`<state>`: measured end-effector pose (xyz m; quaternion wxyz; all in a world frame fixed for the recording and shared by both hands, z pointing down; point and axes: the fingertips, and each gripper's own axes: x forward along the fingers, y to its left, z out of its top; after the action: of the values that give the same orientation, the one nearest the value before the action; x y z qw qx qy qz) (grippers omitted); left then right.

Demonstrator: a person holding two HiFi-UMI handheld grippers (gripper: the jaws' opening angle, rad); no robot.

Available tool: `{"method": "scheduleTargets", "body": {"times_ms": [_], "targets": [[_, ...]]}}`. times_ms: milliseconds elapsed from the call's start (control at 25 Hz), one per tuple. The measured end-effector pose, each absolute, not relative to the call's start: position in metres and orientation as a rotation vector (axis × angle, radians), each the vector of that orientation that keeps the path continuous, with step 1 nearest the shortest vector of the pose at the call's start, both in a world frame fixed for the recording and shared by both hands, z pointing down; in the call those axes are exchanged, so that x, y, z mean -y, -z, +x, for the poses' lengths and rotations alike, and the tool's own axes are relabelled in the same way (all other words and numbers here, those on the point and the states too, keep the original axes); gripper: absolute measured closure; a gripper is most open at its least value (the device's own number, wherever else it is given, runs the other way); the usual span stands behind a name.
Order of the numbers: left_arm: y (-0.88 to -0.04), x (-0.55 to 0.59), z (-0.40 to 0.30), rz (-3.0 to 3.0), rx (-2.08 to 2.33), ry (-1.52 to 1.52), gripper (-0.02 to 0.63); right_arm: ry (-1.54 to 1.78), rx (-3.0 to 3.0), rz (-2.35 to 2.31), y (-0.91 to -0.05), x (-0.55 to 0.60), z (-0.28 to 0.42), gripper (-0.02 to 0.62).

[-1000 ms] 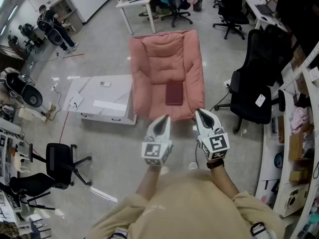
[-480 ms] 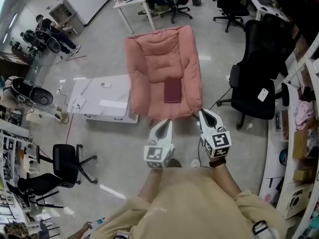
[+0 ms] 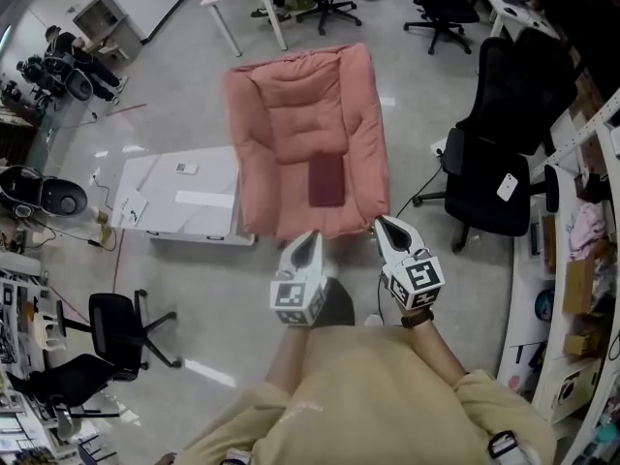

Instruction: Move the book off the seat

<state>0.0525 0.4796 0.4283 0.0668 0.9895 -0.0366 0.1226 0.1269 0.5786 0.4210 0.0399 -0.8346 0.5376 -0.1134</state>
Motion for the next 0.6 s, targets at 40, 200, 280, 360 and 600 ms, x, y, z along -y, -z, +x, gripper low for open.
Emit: {"method": "scheduleTargets", "body": {"times_ms": [40,200,280,360,600], "targets": [[-0.429,-0.468,0.064,2.982,0.102,-0.368,0.603,0.343,-1.671,-2.542,-0.42,-0.566,0.135,0.591],[-0.439,-0.423,0.116,2.946,0.039,-0.358,0.603,0.332,-1.789,-2.536,-0.418,-0.512,0.176,0.591],[-0.453,-0.396,0.135,2.911,0.014,-0.394,0.603,0.347,-1.804,-2.562,-0.421,-0.483,0.193,0.591],[-0.468,-0.368,0.152,2.891,0.004,-0.451,0.603,0.387,-1.804,-2.58,-0.428,-0.455,0.211,0.591],[-0.516,-0.289,0.182,2.827,-0.006,-0.564,0.603,0.568,-1.746,-2.599,-0.476,-0.386,0.25,0.589]]}}
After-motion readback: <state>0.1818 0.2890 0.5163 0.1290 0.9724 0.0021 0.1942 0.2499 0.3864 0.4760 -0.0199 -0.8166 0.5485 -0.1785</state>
